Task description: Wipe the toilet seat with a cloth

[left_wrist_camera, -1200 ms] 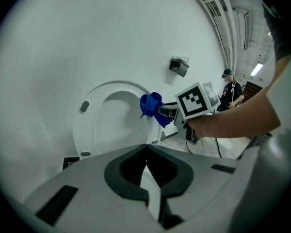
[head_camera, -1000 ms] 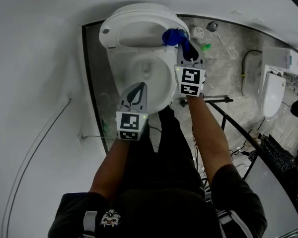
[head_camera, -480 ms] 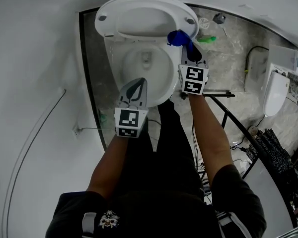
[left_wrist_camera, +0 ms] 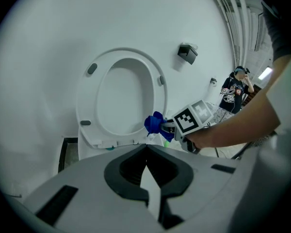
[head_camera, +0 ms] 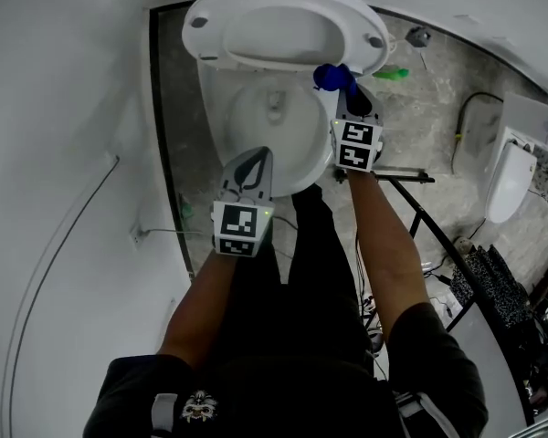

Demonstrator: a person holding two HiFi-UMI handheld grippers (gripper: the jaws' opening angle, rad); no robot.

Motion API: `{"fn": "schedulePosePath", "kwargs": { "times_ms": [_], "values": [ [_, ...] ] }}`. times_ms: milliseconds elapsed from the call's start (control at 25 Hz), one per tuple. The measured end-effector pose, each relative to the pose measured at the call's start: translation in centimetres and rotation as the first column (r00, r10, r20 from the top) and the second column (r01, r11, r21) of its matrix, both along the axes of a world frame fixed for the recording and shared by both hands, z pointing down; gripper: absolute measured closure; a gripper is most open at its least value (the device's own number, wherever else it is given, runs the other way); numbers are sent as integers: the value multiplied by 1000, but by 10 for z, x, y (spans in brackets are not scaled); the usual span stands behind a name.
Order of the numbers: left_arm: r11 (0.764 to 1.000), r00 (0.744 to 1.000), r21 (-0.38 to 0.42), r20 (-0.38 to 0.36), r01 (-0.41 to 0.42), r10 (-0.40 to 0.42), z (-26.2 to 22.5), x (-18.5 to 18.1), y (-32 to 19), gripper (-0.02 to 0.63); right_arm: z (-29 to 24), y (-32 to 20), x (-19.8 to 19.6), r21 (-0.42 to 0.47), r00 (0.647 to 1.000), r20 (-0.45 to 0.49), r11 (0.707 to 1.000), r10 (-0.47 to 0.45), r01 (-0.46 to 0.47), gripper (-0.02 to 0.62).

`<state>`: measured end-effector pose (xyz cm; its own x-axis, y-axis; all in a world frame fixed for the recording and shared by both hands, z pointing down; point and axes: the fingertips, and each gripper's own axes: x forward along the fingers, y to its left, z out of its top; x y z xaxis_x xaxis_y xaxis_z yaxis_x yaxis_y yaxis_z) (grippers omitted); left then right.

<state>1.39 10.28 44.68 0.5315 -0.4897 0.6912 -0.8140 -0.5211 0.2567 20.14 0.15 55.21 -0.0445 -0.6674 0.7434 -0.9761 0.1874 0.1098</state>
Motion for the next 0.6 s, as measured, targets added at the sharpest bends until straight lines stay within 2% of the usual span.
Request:
{"fn": "schedulePosePath", "kwargs": {
  "times_ms": [280,600],
  "values": [
    [999,999,-15,3,38,-38,11,-16,3,597,42,1,-19,-84,998,-30,995,-56,53,531],
    [993,994,-27,17,111,-110,21,-47,8,597,68,-5,-71,-119,990,-9,983,-144,142,531]
  ]
}}
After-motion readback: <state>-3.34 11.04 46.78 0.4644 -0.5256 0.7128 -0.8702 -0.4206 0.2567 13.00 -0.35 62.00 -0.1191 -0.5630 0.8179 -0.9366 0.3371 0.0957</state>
